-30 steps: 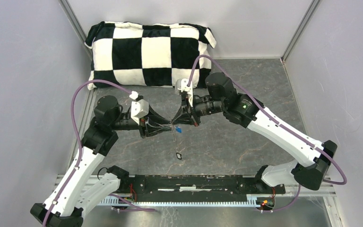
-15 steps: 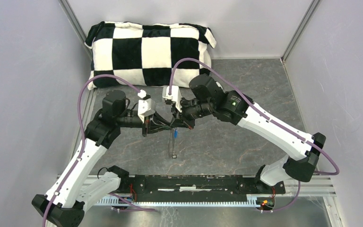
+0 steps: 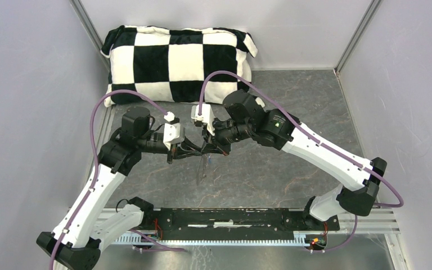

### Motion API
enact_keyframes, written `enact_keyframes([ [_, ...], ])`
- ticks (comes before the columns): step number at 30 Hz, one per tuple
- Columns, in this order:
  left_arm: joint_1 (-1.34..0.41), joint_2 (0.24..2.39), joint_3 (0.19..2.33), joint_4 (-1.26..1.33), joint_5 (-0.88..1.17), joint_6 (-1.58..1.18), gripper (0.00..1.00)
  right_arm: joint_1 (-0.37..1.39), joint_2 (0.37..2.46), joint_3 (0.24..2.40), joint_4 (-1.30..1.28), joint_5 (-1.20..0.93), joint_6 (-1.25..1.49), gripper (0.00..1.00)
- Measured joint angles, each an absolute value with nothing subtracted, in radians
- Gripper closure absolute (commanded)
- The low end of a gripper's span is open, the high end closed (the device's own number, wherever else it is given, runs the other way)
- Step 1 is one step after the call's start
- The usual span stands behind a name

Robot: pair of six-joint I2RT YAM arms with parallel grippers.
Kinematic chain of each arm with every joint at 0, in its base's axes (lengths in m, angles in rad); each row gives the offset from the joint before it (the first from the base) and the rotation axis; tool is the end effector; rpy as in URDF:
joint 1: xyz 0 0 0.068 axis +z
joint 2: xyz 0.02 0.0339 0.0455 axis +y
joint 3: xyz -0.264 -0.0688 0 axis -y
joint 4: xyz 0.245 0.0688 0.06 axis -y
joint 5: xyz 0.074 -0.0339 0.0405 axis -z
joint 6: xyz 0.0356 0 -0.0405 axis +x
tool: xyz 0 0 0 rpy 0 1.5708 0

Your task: Put the keys on the keyring

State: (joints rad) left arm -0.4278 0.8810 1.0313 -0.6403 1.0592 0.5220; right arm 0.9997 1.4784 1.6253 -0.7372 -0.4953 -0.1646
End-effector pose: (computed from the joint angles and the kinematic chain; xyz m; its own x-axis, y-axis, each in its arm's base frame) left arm 0.1381 -0.0971 0.3701 0.0791 0.2322 -0.9694 0.9964 0.0121 0.0842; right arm 0.1570 0.2756 0.4130 -0.1405 -0.4855 -0.8629 -0.9901 0.0647 0.1248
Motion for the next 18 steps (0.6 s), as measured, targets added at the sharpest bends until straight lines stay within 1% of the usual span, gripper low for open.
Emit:
enact_keyframes([
  [2,-0.428,0.881,1.034,-0.642,1.061,0.527,0.97,1.0,1.473,1.62,-0.729,-0.496,-0.16,1.0],
  [4,-0.428,0.881,1.036,-0.642,1.07,0.537,0.92,1.0,1.464,1.612,-0.72,-0.5,-0.155,1.0],
  [5,-0.428,0.881,1.037,-0.642,1.077,0.541,0.86,1.0,1.461,1.609,-0.718,-0.501,-0.153,1.0],
  [6,-0.428,0.881,1.037,-0.641,1.08,0.542,0.77,1.0,1.458,1.606,-0.715,-0.503,-0.152,1.0],
  [7,-0.428,0.881,1.038,-0.642,1.082,0.542,0.74,1.0,1.457,1.605,-0.715,-0.505,-0.151,1.0],
  [12,-0.428,0.876,1.04,-0.659,1.082,0.547,0.71,0.999,1.454,1.605,-0.714,-0.511,-0.143,1.0],
  [15,-0.428,0.871,1.043,-0.673,1.076,0.55,0.67,0.999,1.451,1.605,-0.717,-0.511,-0.143,1.0],
  [18,-0.428,0.87,1.05,-0.692,1.073,0.559,0.67,0.999,1.45,1.605,-0.72,-0.511,-0.144,1.0],
])
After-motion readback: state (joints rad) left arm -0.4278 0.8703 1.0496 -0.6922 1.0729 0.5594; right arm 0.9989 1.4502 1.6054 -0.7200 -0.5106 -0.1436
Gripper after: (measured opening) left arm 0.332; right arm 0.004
